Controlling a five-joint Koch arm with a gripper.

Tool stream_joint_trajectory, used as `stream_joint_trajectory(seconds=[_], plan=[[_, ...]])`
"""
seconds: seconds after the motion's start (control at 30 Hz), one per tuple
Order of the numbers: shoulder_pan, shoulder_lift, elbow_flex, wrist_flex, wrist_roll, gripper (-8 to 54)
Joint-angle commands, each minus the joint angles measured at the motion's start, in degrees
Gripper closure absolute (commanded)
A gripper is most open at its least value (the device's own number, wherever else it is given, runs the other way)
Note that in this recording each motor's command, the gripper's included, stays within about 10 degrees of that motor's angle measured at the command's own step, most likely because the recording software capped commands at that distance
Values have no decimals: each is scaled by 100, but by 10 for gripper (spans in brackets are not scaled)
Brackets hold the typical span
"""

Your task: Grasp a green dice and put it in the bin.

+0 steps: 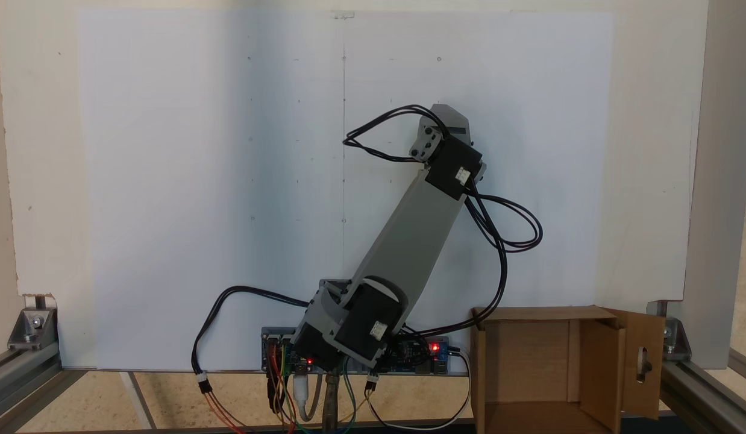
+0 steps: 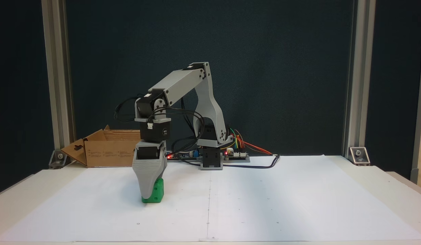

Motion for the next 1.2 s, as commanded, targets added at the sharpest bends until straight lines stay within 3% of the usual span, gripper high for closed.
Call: stream_joint_trajectory(seconds=[0.0, 0.43, 0.63, 0.7, 0.83, 1.03, 1.17], plan=[[-9, 26, -105, -53, -360, 40], [-9, -105, -105, -105, -360, 44], [-18, -132, -105, -105, -352, 76], [-18, -132, -105, -105, -352, 113], [-18, -132, -105, -70, -334, 131], [-18, -132, -105, -70, -334, 342], [-18, -132, -114, 158, -325, 341]])
